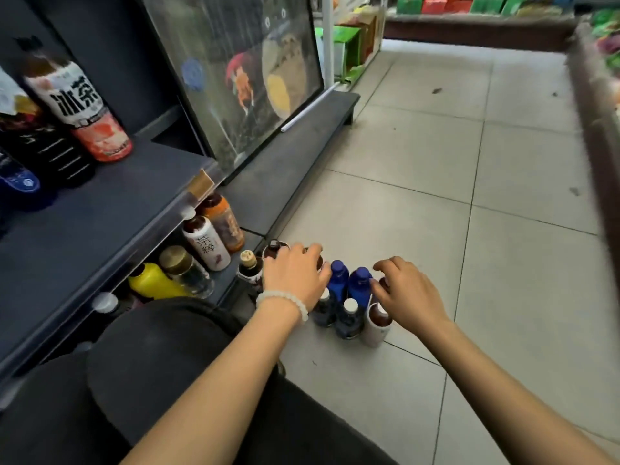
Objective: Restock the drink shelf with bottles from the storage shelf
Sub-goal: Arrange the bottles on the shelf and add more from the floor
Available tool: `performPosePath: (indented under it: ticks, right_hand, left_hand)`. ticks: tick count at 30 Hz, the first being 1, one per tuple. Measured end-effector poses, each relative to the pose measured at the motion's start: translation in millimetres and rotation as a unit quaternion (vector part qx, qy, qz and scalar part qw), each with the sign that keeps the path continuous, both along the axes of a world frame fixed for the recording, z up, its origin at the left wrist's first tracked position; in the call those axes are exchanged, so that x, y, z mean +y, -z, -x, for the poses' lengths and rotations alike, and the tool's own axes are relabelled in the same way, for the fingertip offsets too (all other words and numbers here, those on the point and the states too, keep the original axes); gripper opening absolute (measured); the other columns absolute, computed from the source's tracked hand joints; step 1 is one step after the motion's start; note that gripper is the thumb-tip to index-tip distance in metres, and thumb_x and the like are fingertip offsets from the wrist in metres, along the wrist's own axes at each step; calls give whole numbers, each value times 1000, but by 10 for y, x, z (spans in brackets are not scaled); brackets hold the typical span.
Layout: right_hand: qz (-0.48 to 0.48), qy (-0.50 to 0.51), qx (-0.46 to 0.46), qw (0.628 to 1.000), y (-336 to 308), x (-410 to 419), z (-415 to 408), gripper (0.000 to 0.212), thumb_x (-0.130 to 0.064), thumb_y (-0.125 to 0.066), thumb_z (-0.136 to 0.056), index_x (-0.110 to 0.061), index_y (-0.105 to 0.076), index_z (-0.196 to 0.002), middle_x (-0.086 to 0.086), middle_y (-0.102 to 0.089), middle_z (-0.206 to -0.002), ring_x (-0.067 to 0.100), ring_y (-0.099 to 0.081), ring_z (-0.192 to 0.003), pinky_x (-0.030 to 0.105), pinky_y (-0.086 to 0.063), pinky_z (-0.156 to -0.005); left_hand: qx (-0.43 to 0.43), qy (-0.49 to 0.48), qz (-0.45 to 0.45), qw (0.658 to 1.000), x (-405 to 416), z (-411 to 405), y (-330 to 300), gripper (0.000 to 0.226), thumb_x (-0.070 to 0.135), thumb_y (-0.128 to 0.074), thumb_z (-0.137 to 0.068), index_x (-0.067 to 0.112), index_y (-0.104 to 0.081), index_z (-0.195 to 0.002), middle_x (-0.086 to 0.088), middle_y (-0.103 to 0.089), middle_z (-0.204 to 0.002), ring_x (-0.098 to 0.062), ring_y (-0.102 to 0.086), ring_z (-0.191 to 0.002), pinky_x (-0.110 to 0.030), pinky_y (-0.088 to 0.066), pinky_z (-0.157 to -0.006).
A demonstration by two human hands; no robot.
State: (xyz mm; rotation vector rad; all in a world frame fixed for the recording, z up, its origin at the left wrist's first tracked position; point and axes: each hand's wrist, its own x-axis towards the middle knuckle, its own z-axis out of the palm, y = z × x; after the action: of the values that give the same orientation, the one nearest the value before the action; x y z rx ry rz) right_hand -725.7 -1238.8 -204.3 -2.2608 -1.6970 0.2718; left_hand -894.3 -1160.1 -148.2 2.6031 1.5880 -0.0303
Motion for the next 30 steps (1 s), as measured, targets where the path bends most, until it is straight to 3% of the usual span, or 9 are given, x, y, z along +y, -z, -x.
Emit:
performPosePath:
  ticks: [6, 12, 20, 25, 30]
  right_hand:
    - [64, 64, 47, 995, 485, -121, -155, 34, -33, -48, -93, -19, -49, -123, 3, -54, -122, 26, -53, -108, 34, -42, -76]
    - [105, 108, 70, 986, 823, -46, -384, 39, -33, -47, -93, -20, -46, -130, 4, -53, -125, 25, -53, -110, 36, -46, -80]
    - [177, 79, 54, 980, 1083, 406, -762, 45, -43, -41, -95, -31, -35, -138, 3, -55, -124, 26, -57, -106, 34, -45, -77]
    - [212, 26, 67, 975, 1206, 622, -852, 34, -47, -49, -90, -26, -51, -117, 2, -58, -105, 24, -57, -91, 32, -44, -69]
    - [196, 42, 79, 976, 1234, 630, -825, 27, -43, -53, -87, -21, -53, -102, 2, -58, -94, 23, -55, -83, 33, -44, -66]
  left_hand:
    - [36, 31, 36, 998, 153, -364, 362, 38, 43, -34, -96, 22, -49, -124, -8, -57, -121, -28, -50, -114, -39, -39, -84]
    - [73, 19, 144, 987, -5, -521, 953, 38, 43, -33, -96, 20, -45, -124, -9, -53, -121, -29, -47, -115, -40, -37, -84]
    - [57, 47, 206, 976, -173, -888, 1408, 44, 49, -37, -94, 21, -41, -128, -10, -55, -119, -29, -50, -112, -41, -40, -85]
    - [44, 95, 209, 972, -267, -1089, 1600, 47, 45, -37, -95, 19, -36, -134, -12, -52, -126, -30, -48, -115, -41, -38, -89]
    - [33, 121, 196, 973, -181, -1064, 1697, 40, 41, -39, -96, 18, -40, -129, -12, -54, -123, -29, -49, -113, -41, -40, -88]
